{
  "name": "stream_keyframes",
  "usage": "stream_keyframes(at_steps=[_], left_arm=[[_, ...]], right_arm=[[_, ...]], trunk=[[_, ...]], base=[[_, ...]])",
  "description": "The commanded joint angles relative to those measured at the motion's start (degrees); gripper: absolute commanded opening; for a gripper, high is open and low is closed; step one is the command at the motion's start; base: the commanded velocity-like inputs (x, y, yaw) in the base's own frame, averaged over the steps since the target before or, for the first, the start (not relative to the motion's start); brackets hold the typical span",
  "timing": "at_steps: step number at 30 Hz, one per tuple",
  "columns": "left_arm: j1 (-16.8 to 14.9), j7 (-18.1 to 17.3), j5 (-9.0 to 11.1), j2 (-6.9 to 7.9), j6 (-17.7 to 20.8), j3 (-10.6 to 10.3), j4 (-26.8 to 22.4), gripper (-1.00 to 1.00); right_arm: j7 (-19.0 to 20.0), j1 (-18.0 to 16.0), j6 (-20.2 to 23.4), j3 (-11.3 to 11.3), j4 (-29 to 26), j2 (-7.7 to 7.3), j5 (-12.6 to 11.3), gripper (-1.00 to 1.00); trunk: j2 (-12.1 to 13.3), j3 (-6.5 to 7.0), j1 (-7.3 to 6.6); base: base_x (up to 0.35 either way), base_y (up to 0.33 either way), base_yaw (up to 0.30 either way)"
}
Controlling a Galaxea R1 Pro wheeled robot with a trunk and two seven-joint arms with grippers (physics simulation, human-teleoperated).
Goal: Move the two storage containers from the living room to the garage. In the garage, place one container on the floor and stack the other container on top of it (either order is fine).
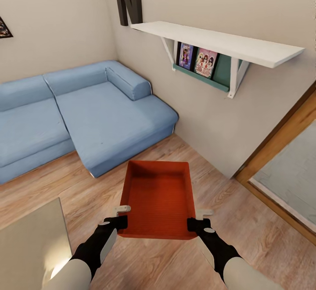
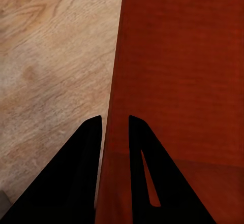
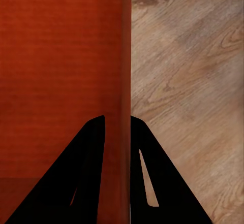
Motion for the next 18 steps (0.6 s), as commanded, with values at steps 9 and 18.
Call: stream_keyframes(at_steps=[9, 18], left_arm=[[-0.03, 0.77, -0.61, 0.12, 0.48, 0.31, -0.04, -1.00], [-0.03, 0.80, -0.54, 0.16, 0.48, 0.35, -0.02, -1.00]], right_arm=[[-0.82, -0.02, 0.22, 0.04, -0.12, -0.20, 0.03, -1.00], [-0.80, -0.02, 0.22, 0.07, -0.12, -0.20, 0.09, -1.00]], trunk=[[-0.09, 0.75, 0.03], [-0.09, 1.57, 0.03]], base=[[0.000, 0.000, 0.000], [0.000, 0.000, 0.000]])
